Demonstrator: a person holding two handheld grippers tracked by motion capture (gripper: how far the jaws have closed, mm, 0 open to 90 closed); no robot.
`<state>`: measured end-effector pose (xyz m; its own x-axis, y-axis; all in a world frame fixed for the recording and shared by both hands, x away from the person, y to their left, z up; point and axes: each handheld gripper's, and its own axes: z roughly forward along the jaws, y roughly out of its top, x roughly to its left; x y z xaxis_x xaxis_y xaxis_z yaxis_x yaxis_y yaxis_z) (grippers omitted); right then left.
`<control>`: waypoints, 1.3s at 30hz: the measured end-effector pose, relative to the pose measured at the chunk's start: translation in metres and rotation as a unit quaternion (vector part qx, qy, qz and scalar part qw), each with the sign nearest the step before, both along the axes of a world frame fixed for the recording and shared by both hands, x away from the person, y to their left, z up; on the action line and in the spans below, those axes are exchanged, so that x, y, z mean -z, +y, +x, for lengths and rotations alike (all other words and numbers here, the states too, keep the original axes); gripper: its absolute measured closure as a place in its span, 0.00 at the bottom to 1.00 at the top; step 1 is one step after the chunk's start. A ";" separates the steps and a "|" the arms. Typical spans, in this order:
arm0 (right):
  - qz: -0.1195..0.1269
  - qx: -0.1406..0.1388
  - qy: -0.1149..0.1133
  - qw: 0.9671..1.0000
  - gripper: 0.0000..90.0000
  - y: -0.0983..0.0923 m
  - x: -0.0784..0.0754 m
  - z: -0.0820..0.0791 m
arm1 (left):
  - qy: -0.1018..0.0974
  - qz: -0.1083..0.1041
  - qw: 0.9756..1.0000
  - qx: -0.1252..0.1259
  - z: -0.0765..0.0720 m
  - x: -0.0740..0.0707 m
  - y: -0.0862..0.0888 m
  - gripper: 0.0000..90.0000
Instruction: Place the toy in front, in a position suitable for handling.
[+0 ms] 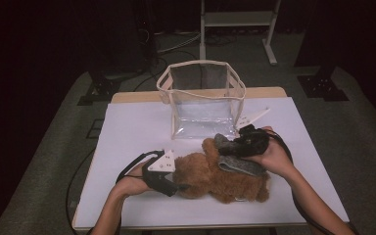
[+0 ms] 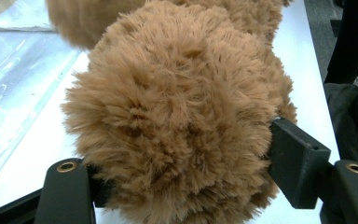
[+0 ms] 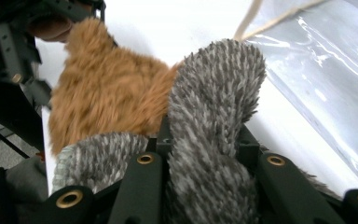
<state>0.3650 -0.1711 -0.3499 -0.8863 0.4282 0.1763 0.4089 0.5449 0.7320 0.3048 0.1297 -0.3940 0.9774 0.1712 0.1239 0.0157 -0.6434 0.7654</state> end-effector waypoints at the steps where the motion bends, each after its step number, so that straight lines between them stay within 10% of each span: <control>1: -0.004 -0.002 0.001 1.000 0.78 0.007 0.001 0.003 | 0.001 -0.001 1.000 -0.001 0.000 0.000 0.000 0.33; 6: -0.021 0.005 -0.001 1.000 0.78 0.010 0.006 0.012 | -0.002 0.003 1.000 -0.003 0.000 0.001 0.001 0.33; 22: -0.025 0.129 0.012 0.991 0.78 -0.087 0.019 0.017 | 0.002 0.001 1.000 -0.009 0.002 0.002 0.001 0.32; 31: -0.002 0.105 0.007 0.994 0.78 -0.081 0.010 0.001 | 0.002 0.002 1.000 -0.014 0.003 0.002 0.000 0.31; 39: 0.011 0.026 -0.005 1.000 0.77 -0.037 0.003 -0.021 | 0.003 0.001 1.000 -0.017 0.004 0.002 0.000 0.31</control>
